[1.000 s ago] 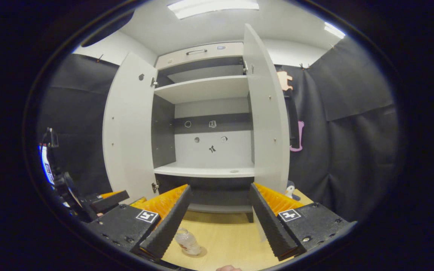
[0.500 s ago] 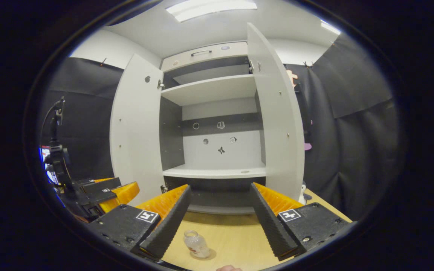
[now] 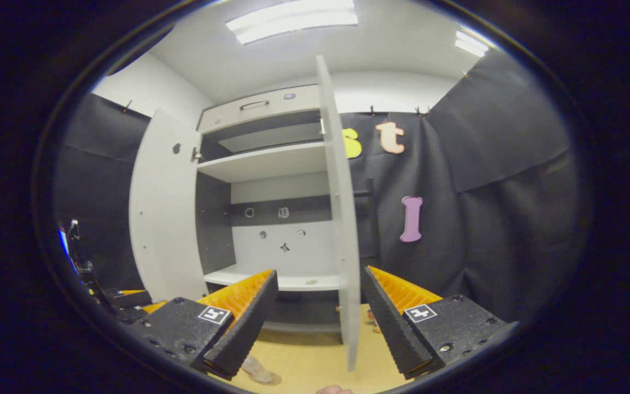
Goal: Grasp the bottle in the cabinet with the left hand and place it on the coaster, then close the right door with the right hand and the left door with the left hand.
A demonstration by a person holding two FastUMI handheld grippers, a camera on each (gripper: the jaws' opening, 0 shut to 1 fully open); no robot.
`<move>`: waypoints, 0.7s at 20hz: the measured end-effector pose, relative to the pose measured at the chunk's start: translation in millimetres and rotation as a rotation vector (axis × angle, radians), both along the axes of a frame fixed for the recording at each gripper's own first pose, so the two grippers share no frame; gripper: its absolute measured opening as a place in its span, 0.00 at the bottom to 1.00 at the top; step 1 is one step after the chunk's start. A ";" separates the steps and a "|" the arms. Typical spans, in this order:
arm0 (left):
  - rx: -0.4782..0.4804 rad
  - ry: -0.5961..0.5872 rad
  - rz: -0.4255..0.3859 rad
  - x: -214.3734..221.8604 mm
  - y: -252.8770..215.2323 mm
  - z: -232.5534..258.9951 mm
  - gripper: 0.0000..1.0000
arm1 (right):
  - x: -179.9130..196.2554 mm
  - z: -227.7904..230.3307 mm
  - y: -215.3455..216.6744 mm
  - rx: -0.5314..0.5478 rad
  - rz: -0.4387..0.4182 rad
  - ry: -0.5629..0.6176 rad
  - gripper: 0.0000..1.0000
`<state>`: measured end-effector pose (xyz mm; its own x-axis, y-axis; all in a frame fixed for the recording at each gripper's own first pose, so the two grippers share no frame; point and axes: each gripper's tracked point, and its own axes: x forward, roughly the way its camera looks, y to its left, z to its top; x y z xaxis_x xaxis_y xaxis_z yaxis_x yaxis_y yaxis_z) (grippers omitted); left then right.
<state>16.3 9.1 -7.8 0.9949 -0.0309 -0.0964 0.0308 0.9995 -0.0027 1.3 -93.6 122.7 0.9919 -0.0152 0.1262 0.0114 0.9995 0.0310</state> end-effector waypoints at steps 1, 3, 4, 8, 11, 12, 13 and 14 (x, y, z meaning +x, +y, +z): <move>0.004 0.003 -0.002 -0.7 -0.9 -1.1 0.94 | 4.9 11.6 -19.3 -0.007 -0.034 -0.003 0.98; 0.016 0.002 -0.005 -1.6 -2.1 -2.2 0.94 | 15.7 31.5 -51.0 -0.019 -0.081 -0.018 1.00; 0.021 -0.002 -0.007 -1.7 -3.3 -1.5 0.94 | 22.5 39.9 -64.5 -0.026 -0.104 -0.026 1.00; 0.020 0.003 -0.021 -1.8 -7.0 -4.8 0.94 | 59.9 53.4 -98.1 -0.042 -0.146 -0.018 1.00; 0.013 0.014 -0.021 -1.8 -6.8 -8.1 0.94 | 86.0 54.8 -108.5 -0.038 -0.142 -0.014 1.00; 0.011 0.017 -0.020 -1.7 -6.9 -9.2 0.94 | 92.2 50.7 -111.9 -0.040 -0.145 -0.005 1.00; 0.009 0.017 -0.019 -0.7 -6.5 -9.2 0.94 | 96.9 50.9 -110.5 -0.037 -0.138 0.001 1.00; 0.012 0.018 -0.018 -0.3 -6.7 -10.1 0.90 | 98.3 50.6 -108.9 -0.034 -0.132 0.005 1.00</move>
<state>16.0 2.5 -17.9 0.9923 -0.0478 -0.1146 0.0491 0.9988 0.0081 99.5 -202.4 173.3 0.9821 -0.1418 0.1242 0.1433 0.9897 -0.0035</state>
